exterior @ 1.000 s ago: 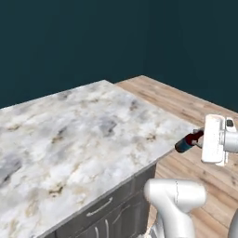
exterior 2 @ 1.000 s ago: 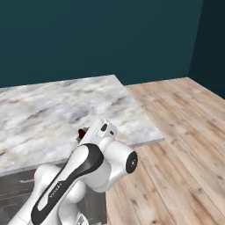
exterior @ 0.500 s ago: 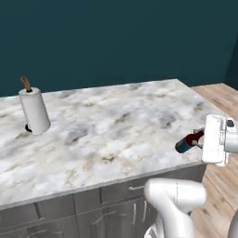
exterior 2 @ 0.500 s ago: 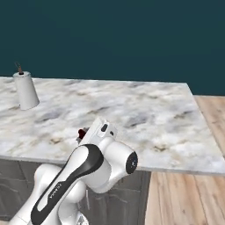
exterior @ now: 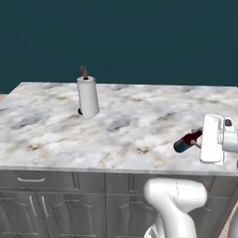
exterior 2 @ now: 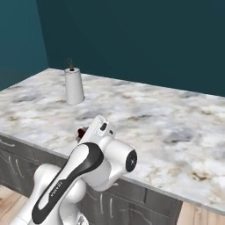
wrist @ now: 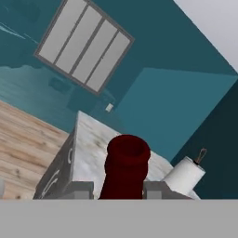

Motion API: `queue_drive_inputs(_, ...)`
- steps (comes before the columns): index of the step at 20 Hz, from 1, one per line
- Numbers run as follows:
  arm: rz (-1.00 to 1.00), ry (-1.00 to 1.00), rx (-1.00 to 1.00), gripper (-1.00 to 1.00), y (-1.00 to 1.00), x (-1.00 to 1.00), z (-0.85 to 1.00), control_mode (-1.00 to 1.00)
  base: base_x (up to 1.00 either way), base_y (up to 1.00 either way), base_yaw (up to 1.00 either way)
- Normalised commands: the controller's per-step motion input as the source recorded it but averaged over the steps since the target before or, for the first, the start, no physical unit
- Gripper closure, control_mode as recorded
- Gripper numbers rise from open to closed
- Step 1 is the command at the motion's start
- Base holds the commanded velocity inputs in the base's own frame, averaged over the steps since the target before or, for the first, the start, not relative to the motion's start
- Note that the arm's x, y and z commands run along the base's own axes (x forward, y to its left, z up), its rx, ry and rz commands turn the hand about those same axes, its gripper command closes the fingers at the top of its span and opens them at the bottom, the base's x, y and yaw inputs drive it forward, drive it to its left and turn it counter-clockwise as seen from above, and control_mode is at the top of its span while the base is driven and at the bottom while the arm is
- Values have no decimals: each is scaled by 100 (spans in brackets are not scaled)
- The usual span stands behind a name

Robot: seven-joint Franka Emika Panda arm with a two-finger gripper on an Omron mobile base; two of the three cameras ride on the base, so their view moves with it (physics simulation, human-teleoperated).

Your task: Move the drinks to the dining counter.

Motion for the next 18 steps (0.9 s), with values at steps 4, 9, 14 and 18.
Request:
queue_drive_inputs(4, 0, 0, 0, 100, 0, 0, 0, 100, 46, -1, 13)
queue_drive_inputs(9, 0, 0, 0, 100, 0, 0, 0, 100, 57, -19, 1)
queue_drive_inputs(14, 0, 0, 0, 100, 0, 0, 0, 100, 56, -31, 0)
queue_drive_inputs(18, 0, 0, 0, 100, 0, 0, 0, 100, 37, -13, 0)
